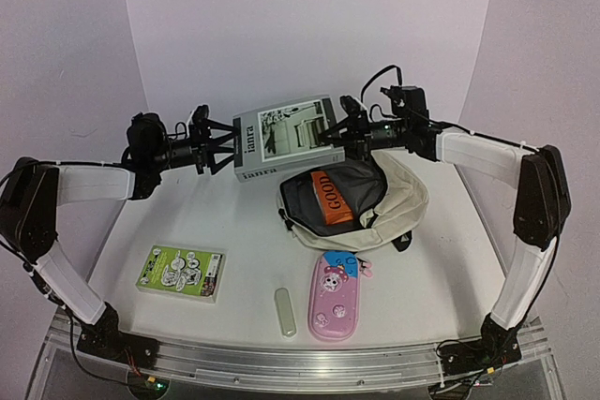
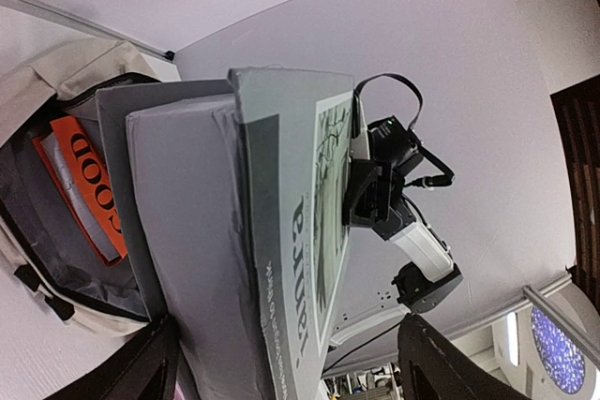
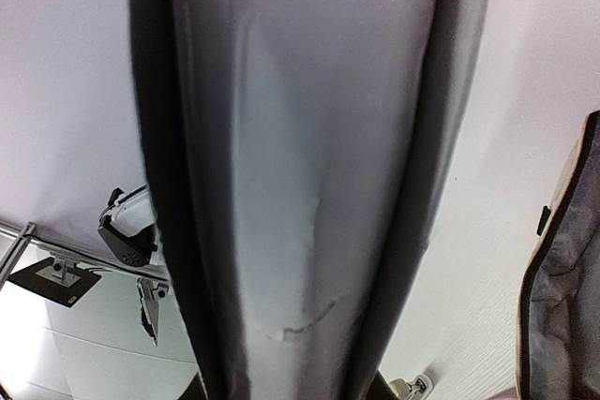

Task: Pack the student bag
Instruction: Pick up the book from the center of the board, then place the book in the student bag.

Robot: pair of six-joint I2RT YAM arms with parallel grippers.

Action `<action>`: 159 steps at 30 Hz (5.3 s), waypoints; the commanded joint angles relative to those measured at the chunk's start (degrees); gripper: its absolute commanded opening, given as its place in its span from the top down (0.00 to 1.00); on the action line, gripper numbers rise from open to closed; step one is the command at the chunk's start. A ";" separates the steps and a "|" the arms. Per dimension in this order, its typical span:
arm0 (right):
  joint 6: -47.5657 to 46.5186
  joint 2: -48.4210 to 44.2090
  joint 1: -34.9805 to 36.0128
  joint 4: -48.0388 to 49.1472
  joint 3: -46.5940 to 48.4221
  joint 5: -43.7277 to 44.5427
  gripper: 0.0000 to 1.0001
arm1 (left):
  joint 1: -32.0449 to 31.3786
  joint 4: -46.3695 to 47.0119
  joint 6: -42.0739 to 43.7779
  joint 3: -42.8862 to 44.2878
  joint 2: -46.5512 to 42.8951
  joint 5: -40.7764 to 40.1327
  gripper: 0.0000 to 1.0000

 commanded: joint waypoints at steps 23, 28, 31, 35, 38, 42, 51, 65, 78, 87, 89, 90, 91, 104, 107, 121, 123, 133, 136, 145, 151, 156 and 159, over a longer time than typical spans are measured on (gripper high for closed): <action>-0.59 -4.81 2.25 8.62 0.64 -3.50 0.84 | -0.56 -28.48 12.35 1.60 -7.69 -10.51 0.03; -0.39 -3.98 2.21 9.01 0.21 -3.51 0.84 | -0.73 -13.23 6.56 -1.09 -6.32 -2.12 0.18; -0.33 -3.38 2.39 9.18 -0.09 -3.59 0.84 | -0.94 -2.67 1.39 -2.69 -5.49 1.84 0.29; -0.18 -2.29 2.53 9.43 0.14 -3.80 0.84 | -1.10 1.53 0.00 -3.06 -5.54 4.21 0.37; 0.53 -1.09 2.76 9.72 0.53 -4.11 0.84 | -1.17 6.10 -2.44 -3.54 -4.72 5.53 0.44; 1.52 0.43 3.12 10.27 0.63 -4.38 0.83 | -1.18 13.29 -6.54 -4.86 -3.14 5.90 0.52; 1.18 2.74 0.01 7.41 1.06 3.67 0.31 | -1.06 13.74 -8.08 -7.14 -2.63 0.32 0.75; -42.42 7.83 5.67 -36.33 15.92 57.83 0.43 | 0.31 -3.82 -1.23 -9.58 -8.93 -12.50 0.80; -51.27 22.00 9.87 -39.71 24.01 77.66 0.43 | 0.49 -8.42 0.91 -11.92 -12.18 -14.56 0.81; -54.36 27.09 9.94 -39.72 26.62 86.21 0.45 | 0.48 -9.39 1.80 -12.52 -12.41 -14.66 0.81; -54.95 28.14 9.94 -40.01 27.13 87.14 0.46 | 0.49 -9.38 1.81 -12.44 -12.23 -14.56 0.81; -55.11 28.48 9.94 -40.32 27.19 87.16 0.48 | 0.47 -9.31 1.79 -12.39 -12.16 -14.56 0.81; -55.16 28.68 9.94 -40.65 27.12 86.84 0.51 | 0.49 -9.30 1.79 -12.39 -12.07 -14.54 0.81; -48.82 20.69 9.94 -46.18 30.65 70.33 1.00 | 0.42 -6.21 0.34 -13.12 -8.27 -10.49 0.83; -46.96 20.13 9.89 -46.54 32.30 67.32 1.00 | 0.12 -4.55 -0.47 -13.58 -7.16 -10.00 0.83; -42.14 21.44 9.67 -46.84 39.25 66.08 1.00 | -1.42 12.50 -8.48 -12.34 9.00 -7.50 0.84; -41.80 21.19 9.69 -46.77 39.05 64.53 1.00 | -1.81 14.58 -9.55 -10.98 11.54 -7.36 0.84; -40.56 20.75 9.75 -46.73 37.85 59.91 1.00 | -6.80 25.38 -17.66 -0.81 26.24 -8.70 0.83; -40.34 20.77 9.80 -46.66 38.16 59.53 1.00 | -8.62 22.22 -18.08 3.78 29.77 -9.93 0.82; -40.93 21.00 9.48 -46.54 38.52 61.94 1.00 | -10.93 2.66 -10.22 12.50 31.10 -13.73 0.50; -40.48 20.66 8.15 -46.48 37.97 61.98 1.00 | -10.95 -14.10 -0.71 8.52 22.75 -19.67 0.32; -40.40 19.82 7.55 -46.49 36.89 60.74 1.00 | -10.93 -23.54 3.83 5.38 15.91 -24.73 0.24; -40.47 19.25 7.35 -46.43 35.67 59.55 1.00 | -10.95 -24.50 4.70 4.31 14.38 -25.05 0.27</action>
